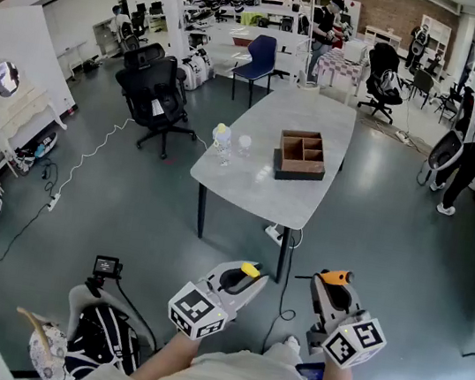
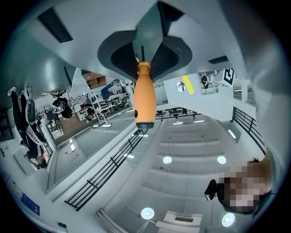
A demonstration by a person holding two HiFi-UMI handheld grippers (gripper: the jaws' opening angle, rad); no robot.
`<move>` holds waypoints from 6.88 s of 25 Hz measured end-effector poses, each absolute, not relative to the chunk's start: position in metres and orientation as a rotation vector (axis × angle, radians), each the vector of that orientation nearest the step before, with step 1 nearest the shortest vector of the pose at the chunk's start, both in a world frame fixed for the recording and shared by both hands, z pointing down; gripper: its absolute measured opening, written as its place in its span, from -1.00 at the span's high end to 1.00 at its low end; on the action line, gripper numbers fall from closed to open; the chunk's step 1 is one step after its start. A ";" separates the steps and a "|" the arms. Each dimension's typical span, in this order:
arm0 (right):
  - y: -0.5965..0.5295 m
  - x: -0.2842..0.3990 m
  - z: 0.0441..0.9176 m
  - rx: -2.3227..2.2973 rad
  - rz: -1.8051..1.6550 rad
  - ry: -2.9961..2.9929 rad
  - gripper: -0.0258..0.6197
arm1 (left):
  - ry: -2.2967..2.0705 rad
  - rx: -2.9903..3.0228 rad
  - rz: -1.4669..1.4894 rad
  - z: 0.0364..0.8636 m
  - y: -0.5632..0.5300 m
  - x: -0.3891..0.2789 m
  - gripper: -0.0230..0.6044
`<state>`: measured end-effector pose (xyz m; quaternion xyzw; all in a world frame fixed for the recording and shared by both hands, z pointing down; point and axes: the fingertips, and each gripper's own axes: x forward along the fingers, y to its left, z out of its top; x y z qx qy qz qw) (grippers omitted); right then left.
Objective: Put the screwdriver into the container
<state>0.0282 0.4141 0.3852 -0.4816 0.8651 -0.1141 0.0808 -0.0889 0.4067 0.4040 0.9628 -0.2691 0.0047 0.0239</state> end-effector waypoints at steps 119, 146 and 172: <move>-0.150 0.083 0.406 -1.573 -0.341 2.780 0.66 | -0.828 2.861 -0.021 0.434 -0.156 -0.013 0.64; -0.274 0.143 0.485 -1.520 -0.443 3.010 0.66 | -0.991 2.711 0.065 0.481 -0.239 0.051 0.64; -0.317 0.141 0.549 -1.572 -0.515 3.124 0.66 | -1.001 2.701 0.087 0.485 -0.245 0.053 0.64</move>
